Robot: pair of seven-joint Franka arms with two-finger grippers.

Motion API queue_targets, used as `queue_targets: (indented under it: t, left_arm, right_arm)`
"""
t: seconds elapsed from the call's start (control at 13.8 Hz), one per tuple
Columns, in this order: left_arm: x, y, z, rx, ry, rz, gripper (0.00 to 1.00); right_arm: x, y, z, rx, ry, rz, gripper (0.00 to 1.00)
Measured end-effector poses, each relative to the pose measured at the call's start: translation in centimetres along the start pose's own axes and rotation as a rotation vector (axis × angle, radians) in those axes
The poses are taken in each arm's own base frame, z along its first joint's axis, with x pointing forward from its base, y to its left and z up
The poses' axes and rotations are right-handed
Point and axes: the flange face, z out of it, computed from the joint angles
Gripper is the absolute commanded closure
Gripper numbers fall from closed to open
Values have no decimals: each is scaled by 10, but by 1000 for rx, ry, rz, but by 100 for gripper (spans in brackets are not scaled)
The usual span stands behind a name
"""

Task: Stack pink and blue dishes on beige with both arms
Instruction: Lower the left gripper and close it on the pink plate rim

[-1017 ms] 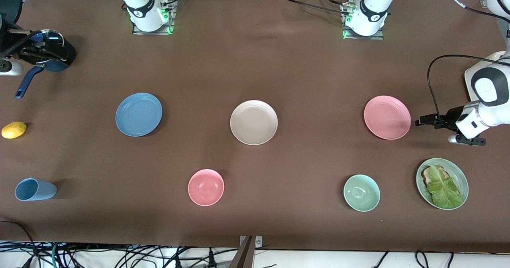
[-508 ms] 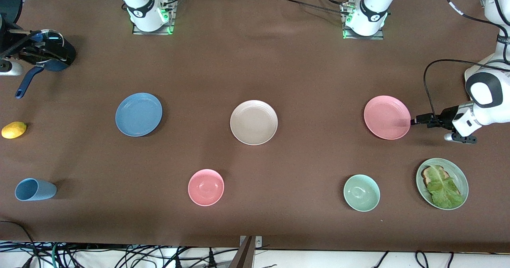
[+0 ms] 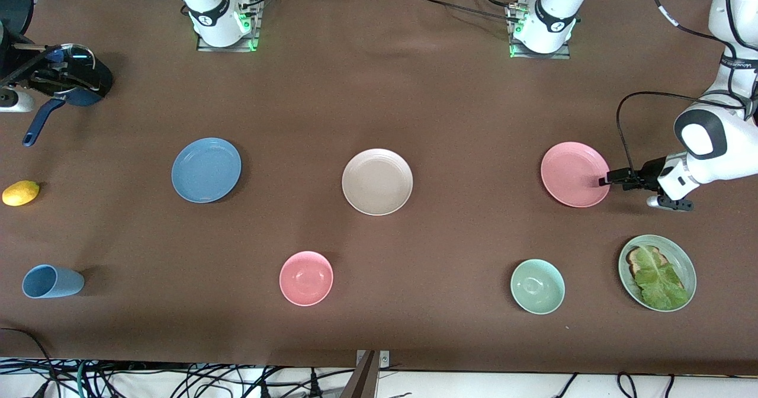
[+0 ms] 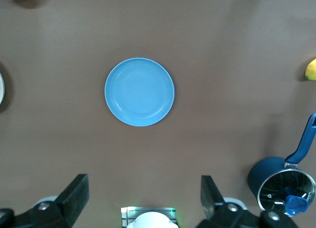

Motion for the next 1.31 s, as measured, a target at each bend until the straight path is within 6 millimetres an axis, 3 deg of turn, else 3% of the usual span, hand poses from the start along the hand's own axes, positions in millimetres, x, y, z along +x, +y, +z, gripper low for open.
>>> queue_targets:
  t: [0.29, 0.58, 0.8, 1.16, 1.31]
  left_arm:
    - [-9, -5, 6, -10, -8, 59, 0]
    - [-20, -6, -2, -9, -2, 72, 0]
    - [-31, -2, -8, -7, -1, 70, 13]
    - [-32, 4, -1, -4, 38, 50, 13]
    - [-32, 5, 3, 3, 39, 51, 18]
  right_arm:
    - [0, -2, 0, -1, 0, -3, 0]
    - [0, -2, 0, -1, -1, -3, 0]
    - [-1, -2, 1, 0, -9, -3, 0]
    - [-1, -2, 1, 0, -11, -4, 0]
    - [-1, -2, 1, 0, -12, -3, 0]
